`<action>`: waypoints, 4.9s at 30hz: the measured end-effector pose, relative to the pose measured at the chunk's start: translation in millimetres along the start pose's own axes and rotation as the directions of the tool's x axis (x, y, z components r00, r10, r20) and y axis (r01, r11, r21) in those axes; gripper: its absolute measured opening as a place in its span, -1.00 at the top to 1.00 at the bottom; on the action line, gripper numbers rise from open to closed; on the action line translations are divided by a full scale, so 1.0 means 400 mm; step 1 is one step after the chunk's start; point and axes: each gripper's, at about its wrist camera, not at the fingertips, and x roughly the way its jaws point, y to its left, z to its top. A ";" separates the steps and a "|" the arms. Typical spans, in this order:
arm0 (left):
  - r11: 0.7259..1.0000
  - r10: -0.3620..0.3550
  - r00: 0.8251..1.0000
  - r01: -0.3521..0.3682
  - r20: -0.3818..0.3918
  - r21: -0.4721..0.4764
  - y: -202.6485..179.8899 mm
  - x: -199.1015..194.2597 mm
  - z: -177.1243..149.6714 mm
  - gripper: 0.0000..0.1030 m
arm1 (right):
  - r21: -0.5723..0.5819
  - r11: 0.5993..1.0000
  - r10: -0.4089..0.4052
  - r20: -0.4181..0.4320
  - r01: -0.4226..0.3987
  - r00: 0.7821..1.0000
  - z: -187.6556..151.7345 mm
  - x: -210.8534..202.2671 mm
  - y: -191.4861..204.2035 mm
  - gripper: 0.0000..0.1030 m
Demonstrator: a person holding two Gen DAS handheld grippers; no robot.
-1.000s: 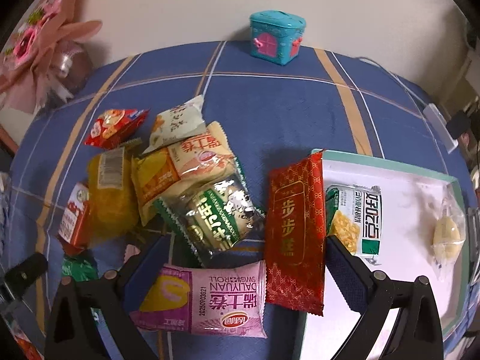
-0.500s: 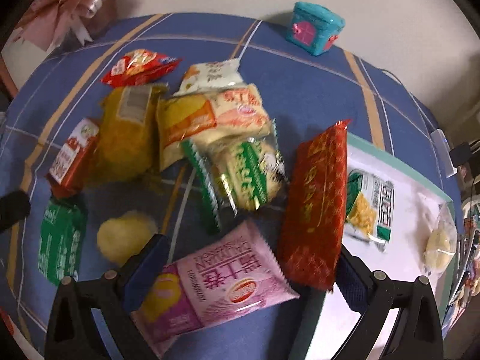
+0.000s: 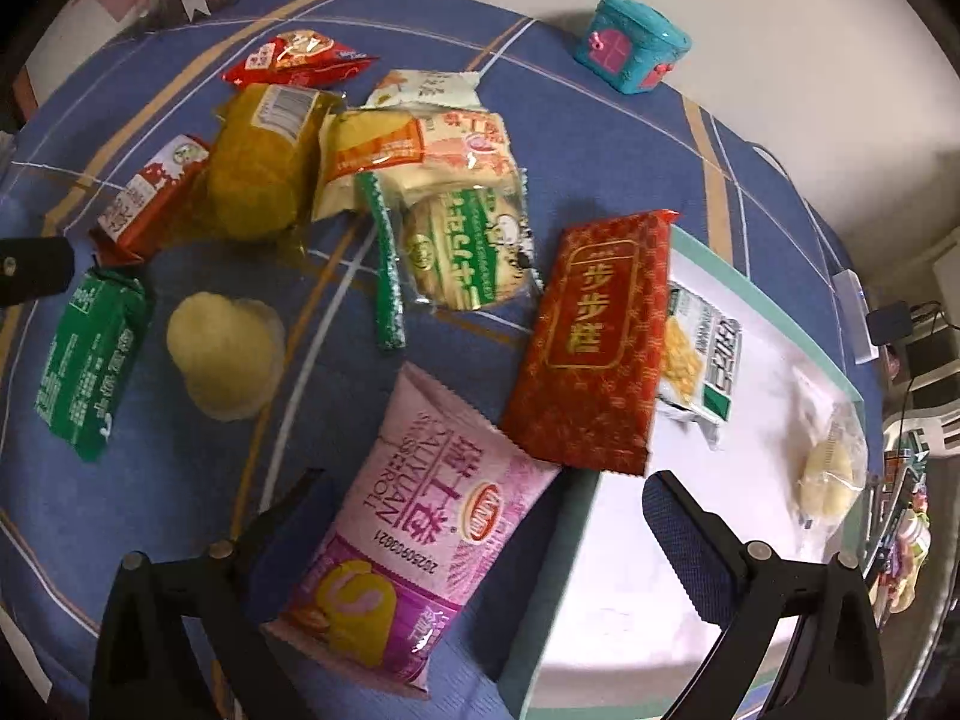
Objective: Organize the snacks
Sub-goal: 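Move both tools back over the snack pile, then grasp the pink Dalyuan pack with the right tool while the left tool grasps a green pack, then carry both packs over the tray and open both tools to release them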
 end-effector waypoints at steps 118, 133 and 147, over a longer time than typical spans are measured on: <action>0.975 -0.209 0.969 0.197 0.130 0.104 -0.269 -0.149 -0.042 0.20 | 0.445 0.857 0.198 0.183 -0.260 0.963 -0.029 -0.098 -0.399 0.23; 0.888 -0.251 0.966 0.205 0.060 0.412 -0.542 -0.174 -0.190 0.20 | 0.598 0.787 0.073 0.156 -0.153 0.985 -0.140 -0.108 -0.618 0.23; 0.838 -0.209 0.978 0.187 -0.014 0.512 -0.631 -0.121 -0.267 0.19 | 0.578 0.805 0.081 0.117 -0.135 0.990 -0.163 -0.087 -0.639 0.22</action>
